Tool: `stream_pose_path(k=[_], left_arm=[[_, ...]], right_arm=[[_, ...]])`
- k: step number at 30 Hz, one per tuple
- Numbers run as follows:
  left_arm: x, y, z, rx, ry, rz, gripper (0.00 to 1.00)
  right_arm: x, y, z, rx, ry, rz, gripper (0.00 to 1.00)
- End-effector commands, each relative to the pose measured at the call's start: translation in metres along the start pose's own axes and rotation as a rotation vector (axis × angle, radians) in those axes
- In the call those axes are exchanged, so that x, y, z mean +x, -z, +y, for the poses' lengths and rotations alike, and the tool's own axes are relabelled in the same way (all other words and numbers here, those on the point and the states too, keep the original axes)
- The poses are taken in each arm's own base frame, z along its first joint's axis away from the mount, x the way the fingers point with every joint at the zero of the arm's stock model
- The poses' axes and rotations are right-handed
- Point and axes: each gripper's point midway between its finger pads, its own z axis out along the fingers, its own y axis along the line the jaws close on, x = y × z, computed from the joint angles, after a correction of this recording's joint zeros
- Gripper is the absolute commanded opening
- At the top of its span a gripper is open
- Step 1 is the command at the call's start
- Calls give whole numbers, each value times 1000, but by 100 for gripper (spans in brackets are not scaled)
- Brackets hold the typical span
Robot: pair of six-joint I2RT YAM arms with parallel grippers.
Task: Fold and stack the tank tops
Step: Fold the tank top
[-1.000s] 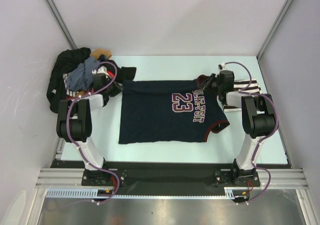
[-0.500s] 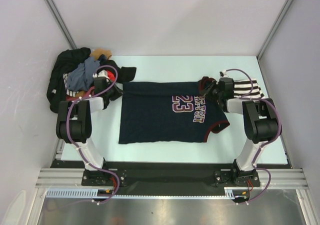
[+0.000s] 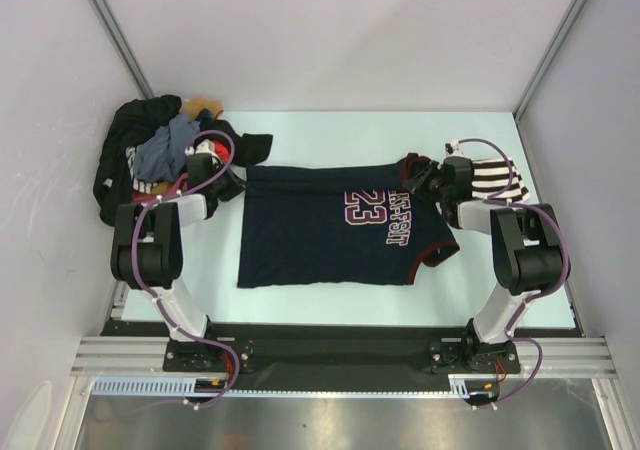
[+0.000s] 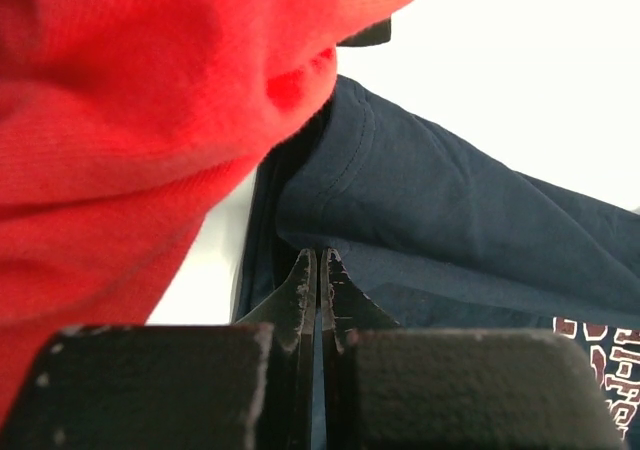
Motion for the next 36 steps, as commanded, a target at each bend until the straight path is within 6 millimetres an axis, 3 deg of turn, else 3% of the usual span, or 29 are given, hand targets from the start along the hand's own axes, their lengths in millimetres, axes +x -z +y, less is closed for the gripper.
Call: stream_pose_path(k=[1, 9, 20, 24, 25, 27, 30, 34, 36], left_arm=[[-22, 14, -17, 57, -34, -67, 0], [-22, 20, -11, 26, -43, -76, 0], [7, 18, 8, -19, 16, -34, 1], [10, 21, 14, -43, 37, -39, 21], [12, 24, 16, -50, 39, -42, 28], [11, 29, 17, -50, 45, -68, 37], [5, 37, 10, -23, 42, -105, 38], [-3, 46, -2, 18, 33, -131, 40], [-8, 52, -10, 49, 22, -146, 48]], right_arm=[[-15, 7, 2, -9, -6, -74, 0], [1, 9, -3, 8, -10, -63, 0], [29, 6, -33, 100, -62, -28, 0], [37, 5, -40, 124, -92, -13, 14], [36, 5, -40, 122, -93, -15, 24], [35, 6, -38, 119, -92, -20, 28], [29, 10, -33, 113, -85, -39, 30], [19, 18, -21, 105, -58, -69, 40], [12, 23, -16, 101, -38, -93, 45]])
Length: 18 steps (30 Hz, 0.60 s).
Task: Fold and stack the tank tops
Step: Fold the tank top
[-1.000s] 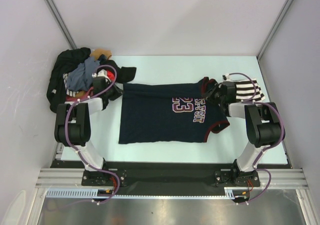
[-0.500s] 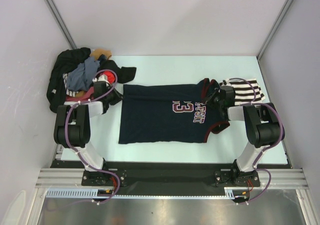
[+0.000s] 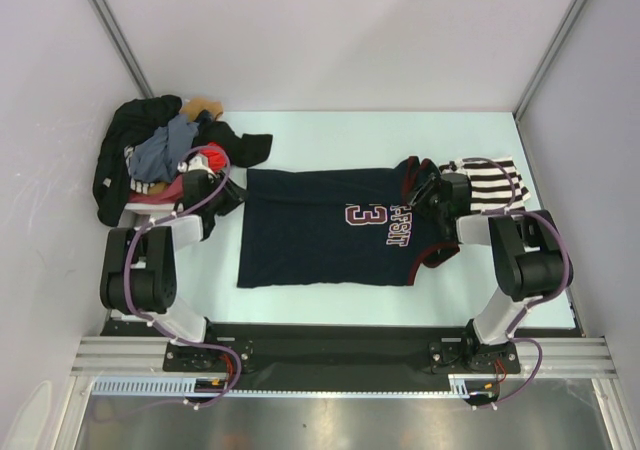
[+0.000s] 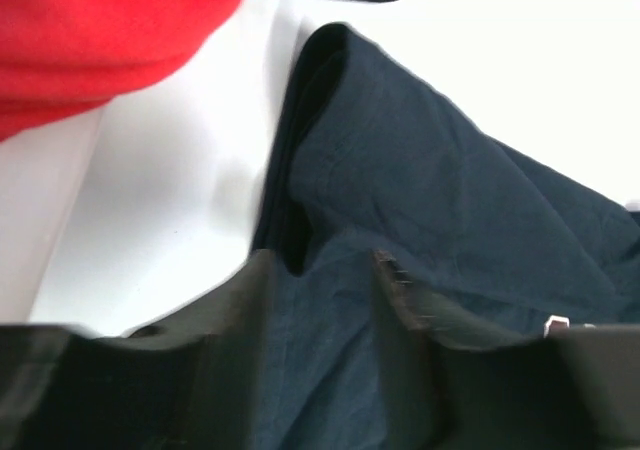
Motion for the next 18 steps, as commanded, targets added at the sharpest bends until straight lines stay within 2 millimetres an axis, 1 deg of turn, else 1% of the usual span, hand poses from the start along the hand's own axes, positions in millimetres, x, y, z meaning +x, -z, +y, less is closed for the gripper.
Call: stream_pose_path(k=[1, 2, 3, 4, 5, 7, 8, 9, 10, 11, 12, 13, 14, 15, 16, 17, 18], left_arm=[[-30, 14, -22, 72, -13, -102, 52], [-31, 16, -25, 80, -19, -103, 55], [-33, 20, -27, 83, -23, -108, 60], [-37, 21, -29, 83, -33, -115, 63], [-35, 22, -30, 81, -38, -102, 65], [-43, 22, -36, 74, -65, -110, 65], [-43, 21, -40, 70, -78, -106, 65], [-40, 18, -34, 39, -77, -87, 65], [-42, 16, -46, 42, -96, -91, 65], [-39, 13, -50, 37, -103, -77, 64], [-34, 10, -49, 19, -106, -54, 61], [-36, 2, -52, 11, -112, -44, 59], [-34, -2, -55, 2, -121, -35, 56], [-31, -5, -55, -12, -129, -19, 51], [-31, -13, -56, -26, -149, -11, 49], [-28, -17, -60, -36, -165, -4, 46], [-28, -21, -63, -43, -177, 7, 41]], right_arm=[[-23, 14, 18, -16, 44, -90, 47], [-25, 15, 22, -23, 53, -96, 47], [-28, 17, 24, -19, 56, -104, 47], [-30, 18, 26, -19, 60, -107, 47], [-32, 19, 30, -24, 69, -109, 47], [-34, 19, 33, -20, 80, -112, 44], [-31, 19, 35, -12, 87, -105, 42], [-33, 18, 39, -16, 95, -106, 41], [-32, 17, 41, -18, 98, -103, 37], [-34, 16, 38, 6, 97, -108, 35], [-33, 15, 40, 5, 99, -103, 32], [-36, 12, 44, 5, 105, -107, 28], [-33, 11, 43, 13, 108, -94, 26], [-36, 10, 44, 18, 109, -98, 23], [-36, 9, 46, 19, 116, -98, 21], [-36, 8, 45, 25, 118, -96, 20], [-36, 8, 45, 28, 120, -96, 19]])
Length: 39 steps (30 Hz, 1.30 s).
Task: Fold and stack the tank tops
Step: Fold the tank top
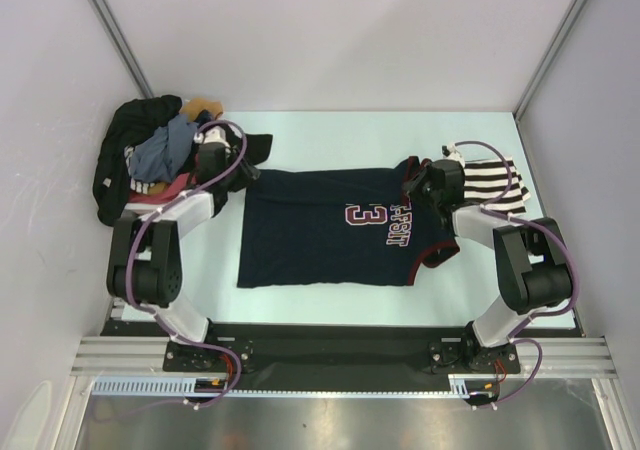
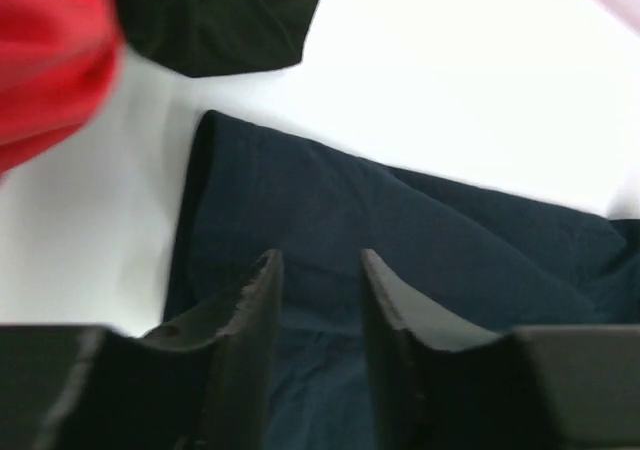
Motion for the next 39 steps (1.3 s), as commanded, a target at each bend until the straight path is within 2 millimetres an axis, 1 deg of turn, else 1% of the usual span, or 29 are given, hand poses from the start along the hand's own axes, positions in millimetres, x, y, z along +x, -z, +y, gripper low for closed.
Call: stream_pose_path(k=[1, 2, 3, 5, 7, 8, 9, 10, 11, 12, 14, 15, 17, 18, 20, 21, 22, 23, 26, 27, 28, 30, 34, 35, 36, 38, 39], left_arm=[[5, -13, -1, -63, -73, 41, 39], [14, -20, 5, -81, -71, 68, 36], [18, -22, 6, -85, -70, 83, 30], [29, -27, 13, -101, -61, 111, 23], [40, -28, 19, -109, -57, 133, 17], [42, -27, 21, -110, -53, 133, 11], [50, -25, 26, -117, -52, 144, 8], [54, -23, 25, -105, -51, 150, 6], [55, -21, 26, -101, -48, 143, 1], [60, -16, 28, -102, -49, 150, 1], [64, -11, 33, -118, -51, 151, 0], [65, -6, 35, -126, -49, 148, 0], [67, -2, 41, -152, -51, 155, 0], [61, -1, 45, -183, -56, 139, 0], [61, -1, 53, -226, -64, 141, 0], [56, -3, 53, -236, -61, 130, 0], [56, -5, 56, -243, -58, 131, 0], [58, -3, 60, -268, -59, 143, 0], [45, -1, 60, -287, -71, 106, 1], [36, -1, 61, -307, -81, 85, 1], [33, 0, 61, -316, -89, 81, 1], [22, 5, 58, -325, -99, 57, 1], [-2, 16, 41, -285, -106, -6, 7], [-6, 19, 39, -286, -110, -9, 11], [-17, 22, 31, -275, -117, -32, 14], [-23, 25, 28, -283, -128, -30, 17], [-31, 26, 23, -281, -130, -44, 18]], right_arm=[[-12, -5, 2, 25, 28, -31, 17], [-11, -6, 0, 32, 28, -27, 17], [-11, -7, -1, 36, 28, -25, 16], [-6, -10, -4, 51, 28, -12, 14], [-4, -14, -7, 65, 24, 1, 11], [-1, -17, -12, 85, 20, 14, 10], [1, -19, -14, 97, 18, 22, 10], [3, -20, -16, 108, 14, 28, 7], [4, -22, -20, 125, 7, 34, 7], [8, -25, -23, 138, 5, 45, 6], [13, -28, -31, 169, 0, 62, 6], [13, -29, -31, 176, -2, 65, 5], [20, -32, -42, 230, 1, 88, 3], [21, -32, -46, 256, -7, 93, 0], [21, -31, -56, 316, -5, 91, 0], [19, -30, -58, 329, -8, 85, 0], [22, -27, -63, 346, -13, 85, 0], [17, -26, -61, 340, -11, 68, 0], [10, -22, -59, 340, 1, 50, 0], [7, -21, -58, 340, 3, 44, 4], [5, -20, -57, 341, 6, 38, 11], [-5, -15, -50, 320, 22, 12, 23], [-32, -9, -31, 278, 54, -56, 27], [-37, -8, -29, 281, 67, -64, 28], [-48, -8, -20, 269, 75, -87, 31], [-54, -8, -12, 264, 95, -97, 31], [-62, -9, -5, 256, 107, -113, 32]])
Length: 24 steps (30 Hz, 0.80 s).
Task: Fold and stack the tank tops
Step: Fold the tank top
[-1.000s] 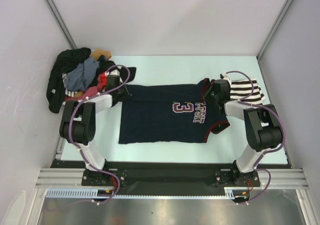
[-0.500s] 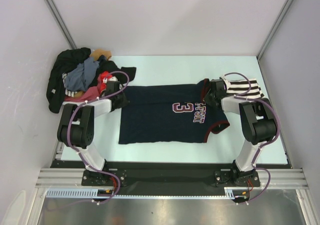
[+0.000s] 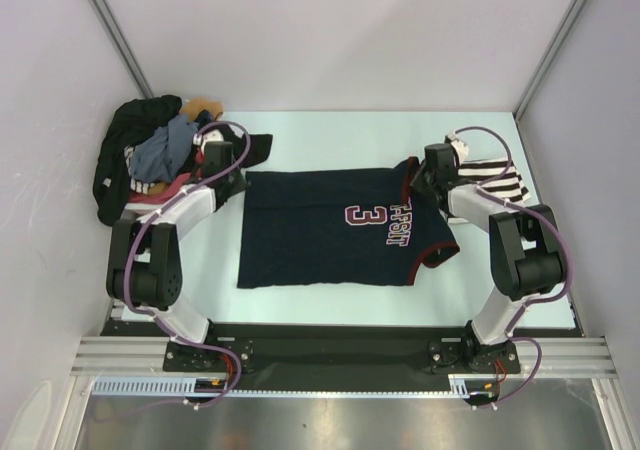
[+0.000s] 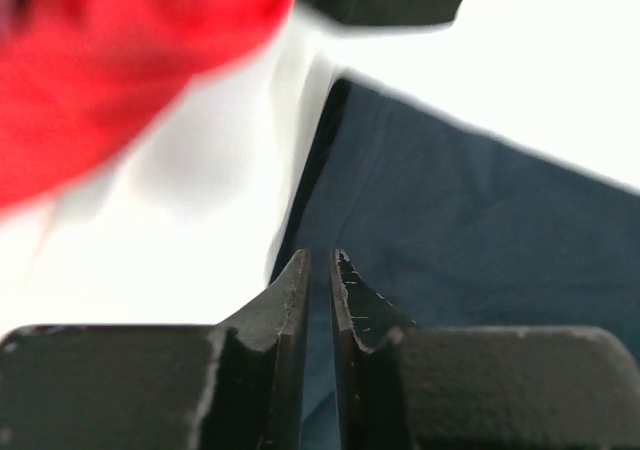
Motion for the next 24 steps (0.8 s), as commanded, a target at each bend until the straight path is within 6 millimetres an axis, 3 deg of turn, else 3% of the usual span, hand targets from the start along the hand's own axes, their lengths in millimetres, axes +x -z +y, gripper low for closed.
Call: stream_pose_path(k=[1, 5, 6, 7, 10, 12, 15, 17, 18, 20, 24], left_arm=[[-49, 23, -14, 15, -16, -104, 19], [-62, 20, -43, 134, -2, -116, 23], [-74, 21, -55, 169, 8, -130, 22], [-64, 7, -58, 167, 4, -82, 22], [-70, -6, -81, 226, 18, -57, 22], [-60, -25, -91, 254, 34, -11, 21], [-49, -49, -88, 226, 46, 28, 19], [-39, -60, -81, 189, 58, 58, 18], [-33, -67, -77, 175, 64, 75, 17], [-28, -77, -59, 118, 98, 86, 13], [-15, -94, -32, 76, 166, 118, 10]], right_arm=[[-50, 15, 28, -34, 39, -128, 32], [-53, 6, 57, -137, 67, -112, 34], [-52, 2, 61, -151, 68, -99, 33], [-48, -7, 72, -178, 72, -67, 32], [-45, -22, 86, -213, 53, -25, 27], [-32, -41, 82, -204, 44, 11, 24], [-30, -66, 73, -193, -10, 41, 16], [-43, -80, 59, -167, -53, 40, 11], [-39, -91, 50, -138, -61, 56, 5], [-41, -99, 25, -53, -76, 70, 2], [-47, -107, 8, -8, -77, 51, 0]])
